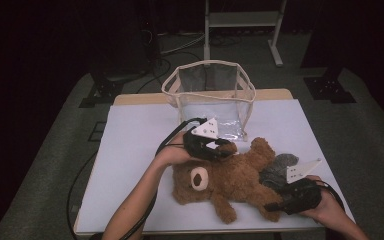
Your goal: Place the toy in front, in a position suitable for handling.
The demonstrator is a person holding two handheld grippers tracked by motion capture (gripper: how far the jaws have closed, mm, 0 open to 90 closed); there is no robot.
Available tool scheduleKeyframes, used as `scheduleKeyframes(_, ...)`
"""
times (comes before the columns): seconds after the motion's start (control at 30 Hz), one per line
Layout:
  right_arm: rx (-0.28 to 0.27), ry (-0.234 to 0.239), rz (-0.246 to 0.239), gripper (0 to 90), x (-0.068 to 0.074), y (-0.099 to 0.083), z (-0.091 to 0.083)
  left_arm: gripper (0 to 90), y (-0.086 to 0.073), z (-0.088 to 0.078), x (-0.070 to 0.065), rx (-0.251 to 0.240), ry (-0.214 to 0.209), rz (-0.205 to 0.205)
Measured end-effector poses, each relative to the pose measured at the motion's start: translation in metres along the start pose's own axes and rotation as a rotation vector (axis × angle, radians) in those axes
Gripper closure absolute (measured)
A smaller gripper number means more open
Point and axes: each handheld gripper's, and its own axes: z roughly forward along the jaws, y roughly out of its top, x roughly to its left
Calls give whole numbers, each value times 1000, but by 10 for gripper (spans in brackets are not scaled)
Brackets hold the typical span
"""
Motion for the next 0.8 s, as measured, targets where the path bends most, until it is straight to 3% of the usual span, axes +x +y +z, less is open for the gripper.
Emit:
scheduleKeyframes(0.03, 0, 0, 0, 489, 0, 0, 0, 587, 0, -3, -1, -3, 8, 7)
scheduleKeyframes(0.1, -30, 1, 7, 420, 0, -3, -9, 473, -3, -15, -5, -14, 15, 9)
scheduleKeyframes(0.13, -69, -23, 5, 384, 0, -7, -21, 436, -8, -25, -9, -31, 24, 14)
scheduleKeyframes(0.17, -69, -23, 5, 384, 0, -7, -21, 400, -8, -25, -9, -31, 24, 14)
scheduleKeyframes(0.2, -95, -50, 5, 355, -1, -10, -28, 400, -12, -32, -12, -39, 31, 5)
scheduleKeyframes(0.23, -158, -100, 30, 337, -5, -16, -43, 349, -17, -41, -18, -57, 47, -1)
scheduleKeyframes(0.27, -186, -133, 44, 327, -8, -19, -50, 316, -20, -46, -21, -59, 61, -2)
scheduleKeyframes(0.33, -213, -200, 59, 307, -14, -24, -57, 254, -27, -54, -28, -63, 66, -9)
scheduleKeyframes(0.37, -213, -200, 59, 307, -14, -24, -57, 234, -27, -54, -28, -63, 66, -9)
scheduleKeyframes(0.4, -223, -252, 70, 298, -21, -27, -58, 182, -36, -60, -36, -59, 74, -23)
scheduleKeyframes(0.53, -214, -286, 63, 288, -28, -28, -52, 137, -54, -69, -47, -83, 60, -54)
scheduleKeyframes(0.57, -183, -304, 57, 283, -34, -26, -44, 112, -60, -72, -51, -79, 66, -58)
scheduleKeyframes(0.67, -163, -329, 43, 273, -38, -25, -37, 110, -72, -79, -61, -54, 91, -51)
scheduleKeyframes(0.7, -143, -333, 47, 274, -41, -24, -31, 110, -74, -80, -62, -48, 93, -50)
scheduleKeyframes(0.73, -103, -367, 37, 274, -45, -22, -22, 110, -77, -82, -65, -42, 101, -51)
scheduleKeyframes(0.77, -103, -367, 37, 274, -45, -22, -22, 110, -79, -82, -66, -38, 105, -49)
scheduleKeyframes(0.8, -51, -392, 39, 293, -51, -21, -11, 117, -84, -83, -69, -27, 101, -39)
